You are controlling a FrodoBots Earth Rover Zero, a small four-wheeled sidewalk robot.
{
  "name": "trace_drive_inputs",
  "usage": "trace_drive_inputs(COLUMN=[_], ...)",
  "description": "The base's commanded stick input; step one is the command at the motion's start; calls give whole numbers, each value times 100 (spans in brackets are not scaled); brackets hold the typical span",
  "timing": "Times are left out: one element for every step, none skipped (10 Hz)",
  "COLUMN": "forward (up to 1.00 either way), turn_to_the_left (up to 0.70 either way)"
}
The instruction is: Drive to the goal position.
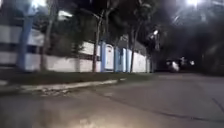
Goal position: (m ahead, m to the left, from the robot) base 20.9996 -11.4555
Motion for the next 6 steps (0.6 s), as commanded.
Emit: trace_drive_inputs(forward=[70,70,70,70,70,70], turn_to_the_left=[-35,-35,-27,-13,-3,0])
